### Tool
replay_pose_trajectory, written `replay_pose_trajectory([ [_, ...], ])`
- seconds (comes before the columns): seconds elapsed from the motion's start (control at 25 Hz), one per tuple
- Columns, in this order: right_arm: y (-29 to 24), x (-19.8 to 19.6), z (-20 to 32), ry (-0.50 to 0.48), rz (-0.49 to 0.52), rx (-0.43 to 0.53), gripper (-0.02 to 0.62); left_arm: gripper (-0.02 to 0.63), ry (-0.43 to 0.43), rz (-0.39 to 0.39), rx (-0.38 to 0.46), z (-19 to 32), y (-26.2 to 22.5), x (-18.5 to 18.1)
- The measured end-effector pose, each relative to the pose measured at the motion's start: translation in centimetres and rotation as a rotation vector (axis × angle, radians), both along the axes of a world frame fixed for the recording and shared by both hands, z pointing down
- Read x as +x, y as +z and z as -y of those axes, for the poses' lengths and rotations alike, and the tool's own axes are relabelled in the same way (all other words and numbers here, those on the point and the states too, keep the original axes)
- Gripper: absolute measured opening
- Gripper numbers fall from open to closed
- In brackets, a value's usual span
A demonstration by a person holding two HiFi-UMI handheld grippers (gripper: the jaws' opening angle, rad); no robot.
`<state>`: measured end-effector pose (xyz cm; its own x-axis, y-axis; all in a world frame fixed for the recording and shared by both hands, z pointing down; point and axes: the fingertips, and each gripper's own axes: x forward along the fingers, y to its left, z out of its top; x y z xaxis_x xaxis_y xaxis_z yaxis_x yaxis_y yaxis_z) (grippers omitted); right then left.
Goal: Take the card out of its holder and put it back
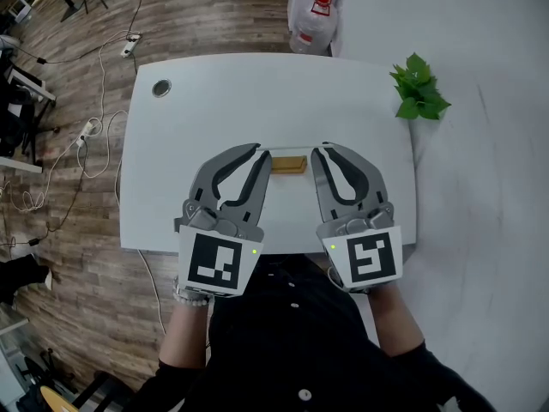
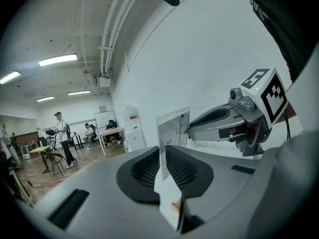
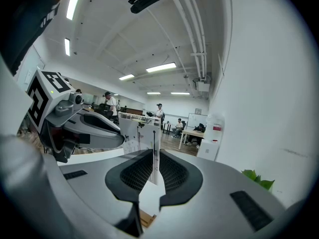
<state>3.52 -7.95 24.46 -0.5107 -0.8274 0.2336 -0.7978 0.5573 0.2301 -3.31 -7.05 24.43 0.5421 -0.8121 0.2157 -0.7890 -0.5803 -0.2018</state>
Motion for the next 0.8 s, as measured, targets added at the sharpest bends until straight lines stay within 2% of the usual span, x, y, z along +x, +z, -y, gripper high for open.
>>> replay_pose_trajectory([
  [0.8,3.2,0.6,0.9,0.009,0.000,-0.075,0.072,0.049,0.007,0.015,-0.065,0.8,3.2,0.7],
])
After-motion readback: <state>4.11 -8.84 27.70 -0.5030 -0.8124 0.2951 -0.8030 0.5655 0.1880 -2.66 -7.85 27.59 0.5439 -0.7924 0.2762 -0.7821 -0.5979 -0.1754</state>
